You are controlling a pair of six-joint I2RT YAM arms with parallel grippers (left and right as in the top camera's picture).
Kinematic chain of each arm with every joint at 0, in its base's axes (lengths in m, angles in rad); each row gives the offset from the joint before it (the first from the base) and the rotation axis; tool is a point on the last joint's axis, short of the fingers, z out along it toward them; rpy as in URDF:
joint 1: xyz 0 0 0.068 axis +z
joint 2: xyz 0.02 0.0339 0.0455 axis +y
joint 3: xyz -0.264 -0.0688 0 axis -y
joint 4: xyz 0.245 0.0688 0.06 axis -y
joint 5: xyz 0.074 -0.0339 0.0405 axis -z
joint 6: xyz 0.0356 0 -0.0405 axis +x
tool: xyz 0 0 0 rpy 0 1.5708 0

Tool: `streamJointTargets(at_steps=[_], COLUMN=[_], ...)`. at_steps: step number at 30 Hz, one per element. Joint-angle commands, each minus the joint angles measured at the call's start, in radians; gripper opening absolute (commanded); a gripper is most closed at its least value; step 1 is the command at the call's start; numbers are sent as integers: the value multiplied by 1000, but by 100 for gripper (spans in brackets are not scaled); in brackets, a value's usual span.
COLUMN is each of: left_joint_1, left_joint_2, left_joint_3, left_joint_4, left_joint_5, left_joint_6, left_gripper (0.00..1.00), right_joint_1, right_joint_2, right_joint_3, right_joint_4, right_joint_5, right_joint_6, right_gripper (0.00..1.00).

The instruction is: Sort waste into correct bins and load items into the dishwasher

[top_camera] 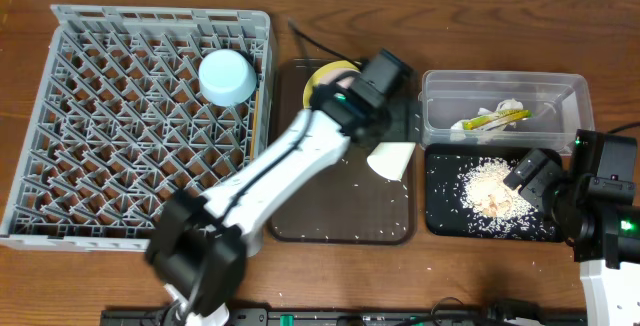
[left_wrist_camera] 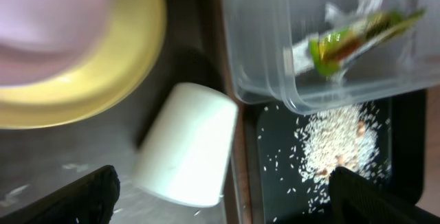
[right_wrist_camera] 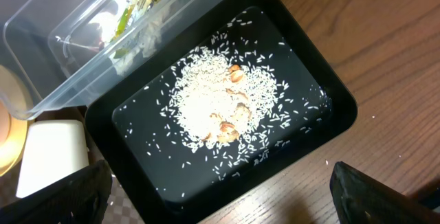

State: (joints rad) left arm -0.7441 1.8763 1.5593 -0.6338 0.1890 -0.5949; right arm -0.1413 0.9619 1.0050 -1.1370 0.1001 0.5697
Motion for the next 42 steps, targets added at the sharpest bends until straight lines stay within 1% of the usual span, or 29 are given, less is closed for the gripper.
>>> streamJointTargets(at_steps=[1, 2, 3, 5, 9, 11, 16, 23, 26, 29, 30, 31, 34, 40, 42], left_joint_1=[-31, -40, -49, -75, -112, -126, -130, -130, -130, -130, -130, -130, -130, -130, -130], left_joint_2=[31, 39, 43, 53, 79, 100, 159, 214, 216, 215, 215, 215, 215, 198, 190], left_joint_3=[3, 3, 3, 2, -2, -2, -2, -2, -2, -2, -2, -2, -2, -2, -2], left_joint_4=[44, 52, 53, 40, 37, 38, 63, 79, 30, -50, -80, -151, -230, -267, -259], left_joint_5=[24, 21, 3, -102, -227, -292, -307, -307, -315, -316, -316, -315, -316, -314, -314], left_joint_6=[111, 167, 204, 274, 387, 422, 492, 498, 498, 497, 497, 497, 492, 486, 487], left_gripper=[93, 89, 87, 87, 88, 88, 88, 88, 88, 87, 86, 82, 80, 81, 85], right_joint_1=[-9, -9, -9, -9, -9, -9, -9, -9, -9, -9, -9, -9, -9, -9, -9], right_joint_2=[0, 0, 0, 0, 0, 0, 0, 0, 0, 0, 0, 0, 0, 0, 0], right_joint_3=[8, 8, 8, 8, 8, 8, 8, 8, 8, 8, 8, 8, 8, 8, 8], right_joint_4=[-1, -1, -1, -1, -1, -1, -1, -1, -1, -1, -1, -1, -1, -2, -2], right_joint_5=[0, 0, 0, 0, 0, 0, 0, 0, 0, 0, 0, 0, 0, 0, 0], right_joint_6=[1, 1, 1, 1, 1, 1, 1, 1, 1, 1, 1, 1, 1, 1, 1], right_gripper=[99, 99, 99, 99, 99, 99, 99, 99, 99, 99, 99, 99, 99, 99, 99])
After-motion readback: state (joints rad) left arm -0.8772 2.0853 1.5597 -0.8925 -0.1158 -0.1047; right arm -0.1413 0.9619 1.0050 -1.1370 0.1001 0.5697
